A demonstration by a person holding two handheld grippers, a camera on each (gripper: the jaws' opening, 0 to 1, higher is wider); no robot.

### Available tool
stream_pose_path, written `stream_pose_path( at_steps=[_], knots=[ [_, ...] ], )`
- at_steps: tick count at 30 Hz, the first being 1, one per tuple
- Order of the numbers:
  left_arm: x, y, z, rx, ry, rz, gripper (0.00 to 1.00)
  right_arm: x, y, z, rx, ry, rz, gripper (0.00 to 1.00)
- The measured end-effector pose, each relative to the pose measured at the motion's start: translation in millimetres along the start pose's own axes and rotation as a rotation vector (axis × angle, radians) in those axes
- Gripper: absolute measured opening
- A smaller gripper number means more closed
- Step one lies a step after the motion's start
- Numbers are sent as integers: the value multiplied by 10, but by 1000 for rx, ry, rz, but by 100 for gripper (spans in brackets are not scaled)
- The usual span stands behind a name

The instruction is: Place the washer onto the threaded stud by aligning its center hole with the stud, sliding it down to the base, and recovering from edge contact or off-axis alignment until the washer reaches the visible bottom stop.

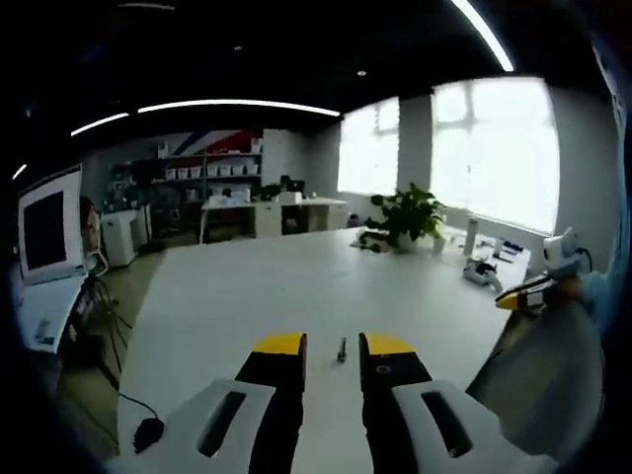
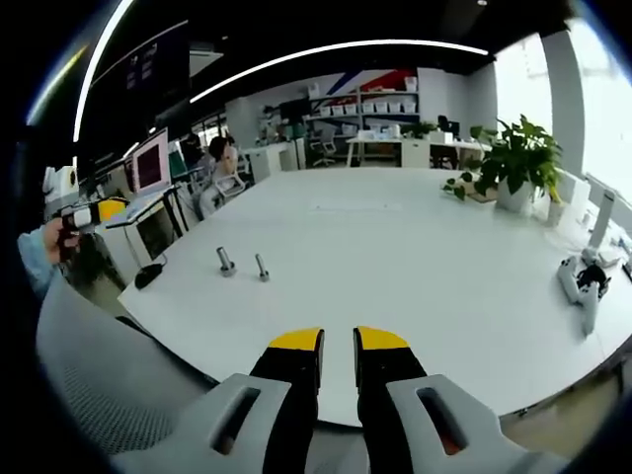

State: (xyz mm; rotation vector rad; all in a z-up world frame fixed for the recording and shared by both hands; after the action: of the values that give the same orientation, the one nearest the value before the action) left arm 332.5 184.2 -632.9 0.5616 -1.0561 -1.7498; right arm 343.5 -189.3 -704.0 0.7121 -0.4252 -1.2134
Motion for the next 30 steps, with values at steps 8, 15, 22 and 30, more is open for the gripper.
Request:
stream_pose_path(
  at_steps=[8, 15, 22, 30],
  knots=[
    [5, -211, -43, 14, 75, 32, 45, -5, -72, 19, -31, -25, 24, 17],
    [86, -280, -132, -20, 69, -10, 46, -18, -113, 30, -53, -26, 25, 17],
    [125, -407, -173, -60, 41, -43, 45, -7, -132, 9, -97, -62, 61, 26],
    [132, -443, -210, -70, 16, -13, 49, 48, -135, 19, -92, -97, 50, 41]
  ],
)
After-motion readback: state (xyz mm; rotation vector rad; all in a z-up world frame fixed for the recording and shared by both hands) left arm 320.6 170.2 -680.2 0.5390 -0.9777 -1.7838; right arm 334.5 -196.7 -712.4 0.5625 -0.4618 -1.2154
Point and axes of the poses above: the point that each gripper's makers call its tool centre point, and the gripper's own axes: z roughly backward along the fingers, x roughly to its right, y roughly out of its top, the point moved 3 cm from there along z, roughly backward along the fingers, and after that the axes turned 15 degrees about -x, right-handed, at the moved point
